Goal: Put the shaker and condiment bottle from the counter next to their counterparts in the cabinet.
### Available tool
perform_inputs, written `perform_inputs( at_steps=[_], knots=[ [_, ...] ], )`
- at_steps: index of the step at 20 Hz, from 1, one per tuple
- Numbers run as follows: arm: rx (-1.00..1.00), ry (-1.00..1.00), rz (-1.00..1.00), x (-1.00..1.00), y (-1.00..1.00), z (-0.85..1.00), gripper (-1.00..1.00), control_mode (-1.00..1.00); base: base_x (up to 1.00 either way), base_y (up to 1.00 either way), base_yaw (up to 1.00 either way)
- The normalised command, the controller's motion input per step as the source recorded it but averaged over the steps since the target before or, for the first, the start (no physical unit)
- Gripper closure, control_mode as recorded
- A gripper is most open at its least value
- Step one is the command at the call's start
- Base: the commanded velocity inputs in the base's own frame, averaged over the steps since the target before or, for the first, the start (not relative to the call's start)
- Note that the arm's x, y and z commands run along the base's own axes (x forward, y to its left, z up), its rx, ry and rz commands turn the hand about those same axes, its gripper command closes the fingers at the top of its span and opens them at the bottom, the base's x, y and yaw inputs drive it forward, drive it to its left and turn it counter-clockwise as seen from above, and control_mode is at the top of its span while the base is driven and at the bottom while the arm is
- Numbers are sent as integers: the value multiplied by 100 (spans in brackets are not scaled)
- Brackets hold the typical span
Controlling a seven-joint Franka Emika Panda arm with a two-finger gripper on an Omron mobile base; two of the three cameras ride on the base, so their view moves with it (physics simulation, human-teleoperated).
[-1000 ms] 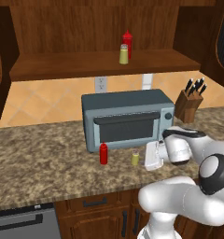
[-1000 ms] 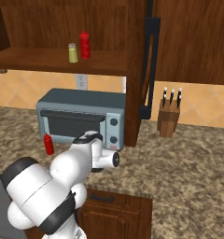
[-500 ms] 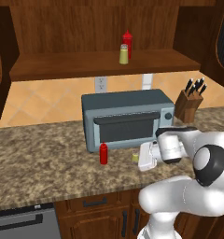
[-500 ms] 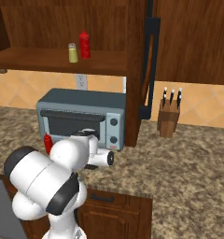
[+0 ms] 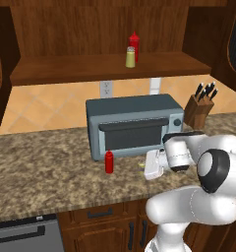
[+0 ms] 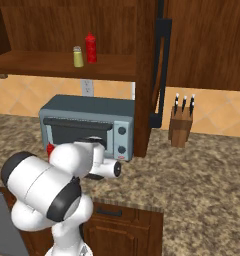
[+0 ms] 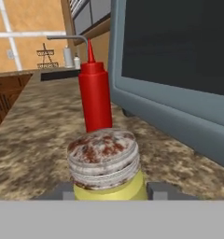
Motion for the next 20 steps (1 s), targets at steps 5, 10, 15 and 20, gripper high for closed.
perform_inputs(
  at_steps=[5,10,15,20],
  knots=[
    [0,1,-2,-3,3,34,100,-100,0,0,0],
    [1,1,-7,-21,0,49,100,-100,0,0,0],
    [0,1,-6,-84,0,15,100,-100,0,0,0],
    [4,5,-8,-82,0,34,100,-100,0,0,0]
  ],
)
